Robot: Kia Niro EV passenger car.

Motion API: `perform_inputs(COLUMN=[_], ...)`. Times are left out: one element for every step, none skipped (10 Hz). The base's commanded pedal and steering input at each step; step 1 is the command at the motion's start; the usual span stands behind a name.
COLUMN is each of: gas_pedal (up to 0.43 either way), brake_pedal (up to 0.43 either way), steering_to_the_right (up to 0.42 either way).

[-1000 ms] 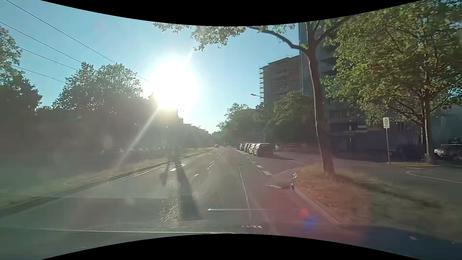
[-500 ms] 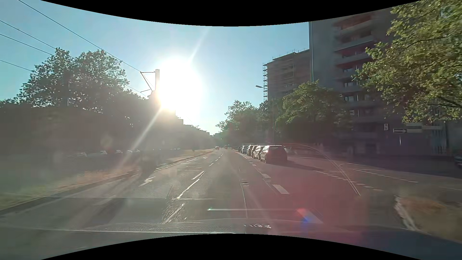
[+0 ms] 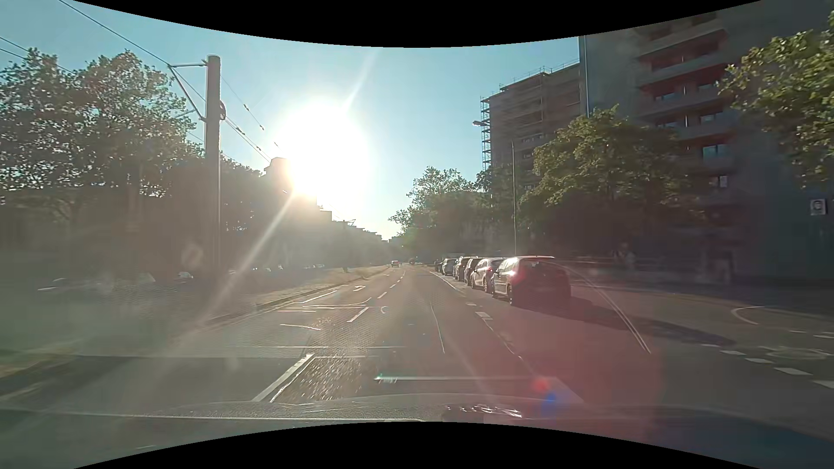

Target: Follow the waypoints while adhering to traffic rules and regulations

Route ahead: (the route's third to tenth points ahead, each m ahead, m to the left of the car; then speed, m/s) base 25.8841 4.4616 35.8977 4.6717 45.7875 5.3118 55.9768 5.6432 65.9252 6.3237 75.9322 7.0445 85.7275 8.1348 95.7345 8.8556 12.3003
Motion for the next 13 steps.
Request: perform_inputs(gas_pedal=[0.079, 0.079, 0.079, 0.079, 0.079, 0.079, 0.079, 0.079, 0.067, 0.067, 0.067, 0.067, 0.067], brake_pedal=[0.0, 0.0, 0.0, 0.0, 0.0, 0.0, 0.0, 0.0, 0.0, 0.0, 0.0, 0.0, 0.0], steering_to_the_right=[-0.006, -0.006, -0.005, -0.004, -0.006, -0.007, -0.007, -0.007, -0.007, -0.006, -0.005, -0.004, -0.006])
